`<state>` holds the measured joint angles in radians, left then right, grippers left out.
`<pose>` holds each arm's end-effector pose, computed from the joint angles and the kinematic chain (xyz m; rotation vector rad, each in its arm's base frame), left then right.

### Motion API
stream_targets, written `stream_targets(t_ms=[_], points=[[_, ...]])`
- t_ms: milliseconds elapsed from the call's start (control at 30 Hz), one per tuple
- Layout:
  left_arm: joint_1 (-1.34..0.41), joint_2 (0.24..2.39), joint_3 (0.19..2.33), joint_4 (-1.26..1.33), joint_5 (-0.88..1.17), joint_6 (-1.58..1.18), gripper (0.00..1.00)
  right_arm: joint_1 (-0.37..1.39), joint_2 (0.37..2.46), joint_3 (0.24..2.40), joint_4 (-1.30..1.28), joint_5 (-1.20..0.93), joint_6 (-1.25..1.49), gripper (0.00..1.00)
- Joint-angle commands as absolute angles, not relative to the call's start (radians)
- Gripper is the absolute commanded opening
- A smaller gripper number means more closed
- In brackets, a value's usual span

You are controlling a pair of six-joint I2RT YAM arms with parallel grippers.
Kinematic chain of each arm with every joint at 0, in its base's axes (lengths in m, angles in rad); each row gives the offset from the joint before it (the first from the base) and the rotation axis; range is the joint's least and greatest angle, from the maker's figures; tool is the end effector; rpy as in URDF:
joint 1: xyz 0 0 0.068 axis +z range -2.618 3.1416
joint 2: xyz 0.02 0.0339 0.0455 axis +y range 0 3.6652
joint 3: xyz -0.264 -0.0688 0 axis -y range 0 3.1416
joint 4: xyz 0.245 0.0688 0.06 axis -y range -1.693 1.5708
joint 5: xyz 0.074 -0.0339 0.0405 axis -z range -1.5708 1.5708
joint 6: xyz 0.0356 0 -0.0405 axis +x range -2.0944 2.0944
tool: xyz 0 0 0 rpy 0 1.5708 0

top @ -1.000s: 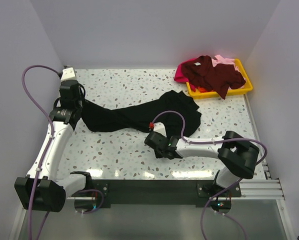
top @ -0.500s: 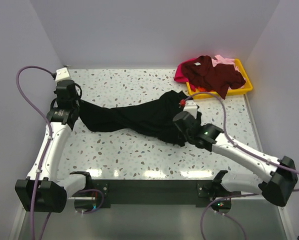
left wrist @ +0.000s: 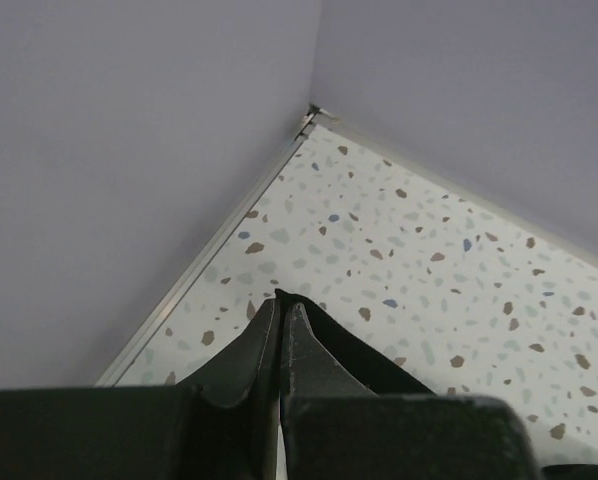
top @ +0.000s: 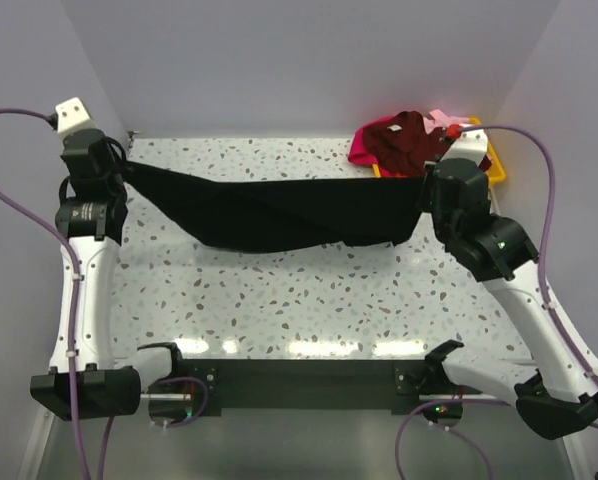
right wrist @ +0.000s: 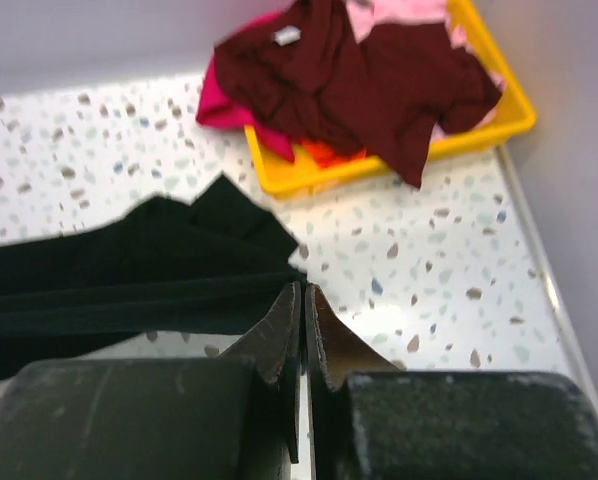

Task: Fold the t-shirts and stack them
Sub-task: Flatten the tshirt out

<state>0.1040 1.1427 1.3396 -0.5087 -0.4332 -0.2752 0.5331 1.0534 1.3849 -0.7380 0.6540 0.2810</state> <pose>0.2373 0.0398 0.4278 -0.6362 1.7509 0.2887 0.1794 0.0807 0.4390 0.1768 1.8828 -0.0939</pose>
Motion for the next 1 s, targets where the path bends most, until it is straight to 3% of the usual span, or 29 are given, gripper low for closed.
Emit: stream_targets(t_ms=[0, 300, 567, 767, 967], points=[[0.118, 1.163, 1.512, -0.538, -0.283, -0.287, 0.00, 0.517, 1.078, 1.549, -0.745, 0.727, 0.149, 0.00], [0.117, 1.190, 1.909, -0.635, 0.053, -0.233, 0.00, 0.517, 1.066, 1.839, -0.681, 0.675, 0.009, 0.00], [0.117, 1.174, 2.227, -0.729, 0.146, -0.273, 0.00, 0.517, 1.028, 2.055, -0.653, 0.617, -0.106, 0.00], [0.117, 1.144, 2.333, -0.706, 0.164, -0.310, 0.00, 0.517, 1.057, 2.227, -0.681, 0.577, -0.130, 0.00], [0.117, 1.137, 2.251, -0.640, 0.261, -0.365, 0.00, 0.517, 1.057, 2.214, -0.646, 0.535, -0.120, 0.00]])
